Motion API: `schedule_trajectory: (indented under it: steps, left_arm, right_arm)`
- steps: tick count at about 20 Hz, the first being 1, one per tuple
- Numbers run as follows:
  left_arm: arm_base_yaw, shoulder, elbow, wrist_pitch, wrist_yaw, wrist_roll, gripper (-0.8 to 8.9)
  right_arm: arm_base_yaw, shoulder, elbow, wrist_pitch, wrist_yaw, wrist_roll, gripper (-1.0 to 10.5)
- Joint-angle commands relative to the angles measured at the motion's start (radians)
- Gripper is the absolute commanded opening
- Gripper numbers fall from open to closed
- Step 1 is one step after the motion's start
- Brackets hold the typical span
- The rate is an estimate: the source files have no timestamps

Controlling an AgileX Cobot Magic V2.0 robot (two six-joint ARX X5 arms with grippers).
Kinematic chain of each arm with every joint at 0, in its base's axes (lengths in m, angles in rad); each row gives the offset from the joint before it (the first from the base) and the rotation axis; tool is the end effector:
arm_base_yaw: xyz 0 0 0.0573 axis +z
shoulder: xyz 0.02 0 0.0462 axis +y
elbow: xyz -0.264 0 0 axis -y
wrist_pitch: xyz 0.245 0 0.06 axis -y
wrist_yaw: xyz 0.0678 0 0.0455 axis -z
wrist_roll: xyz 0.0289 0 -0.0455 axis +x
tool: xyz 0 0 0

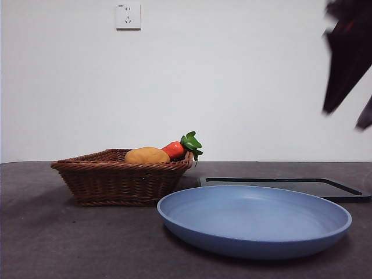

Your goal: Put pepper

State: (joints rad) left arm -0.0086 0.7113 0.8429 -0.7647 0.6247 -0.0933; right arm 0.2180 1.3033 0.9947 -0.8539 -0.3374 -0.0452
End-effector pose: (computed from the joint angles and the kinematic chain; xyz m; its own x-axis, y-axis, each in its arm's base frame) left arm 0.1284 -0.0180 0.3135 0.6489 -0.5905 -0.4799 0.4213 0.8040 -0.4196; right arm 0.2319 0.0612 0.2536 0.2942 0.4042 -0.8661 -0.3726 0.8830 0.2856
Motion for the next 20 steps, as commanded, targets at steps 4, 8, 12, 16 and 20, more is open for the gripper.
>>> schedule_trajectory:
  steps: [4, 8, 12, 16, 20]
  left_arm:
    - [0.002, 0.002, 0.014, 0.015, 0.008, 0.014, 3.66]
    - [0.002, 0.002, 0.014, 0.016, 0.007, 0.014, 3.66]
    - [0.002, 0.002, 0.014, 0.016, 0.005, 0.014, 3.66]
    - [0.002, 0.002, 0.014, 0.018, 0.005, 0.011, 3.63]
    - [-0.013, 0.029, 0.016, 0.071, -0.003, -0.047, 3.63]
  right_arm:
    - [0.053, 0.261, 0.016, 0.122, 0.009, -0.006, 3.1]
    - [0.067, 0.367, 0.016, 0.169, 0.03, -0.02, 2.9]
    - [0.072, 0.402, 0.016, 0.183, 0.028, -0.019, 1.3]
    - [0.072, 0.404, 0.016, 0.18, 0.023, -0.011, 0.1]
    - [0.071, 0.37, 0.016, 0.15, 0.03, -0.008, 0.1]
